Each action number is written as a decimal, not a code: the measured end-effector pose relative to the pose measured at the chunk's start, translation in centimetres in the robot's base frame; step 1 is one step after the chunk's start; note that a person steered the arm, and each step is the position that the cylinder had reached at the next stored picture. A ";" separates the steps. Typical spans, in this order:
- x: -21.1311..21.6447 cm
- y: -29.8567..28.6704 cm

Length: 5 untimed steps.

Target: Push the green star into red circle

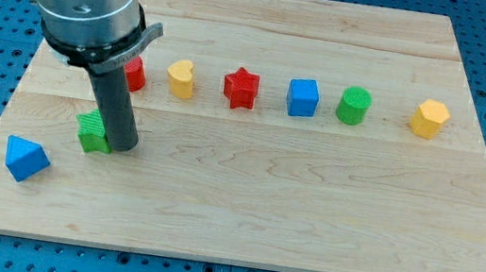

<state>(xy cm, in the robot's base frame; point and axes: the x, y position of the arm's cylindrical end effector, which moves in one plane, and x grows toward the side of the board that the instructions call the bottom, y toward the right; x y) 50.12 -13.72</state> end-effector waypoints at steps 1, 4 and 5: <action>4.3 2.7; -3.0 -7.5; -1.2 -5.9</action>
<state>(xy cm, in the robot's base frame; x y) 48.92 -19.62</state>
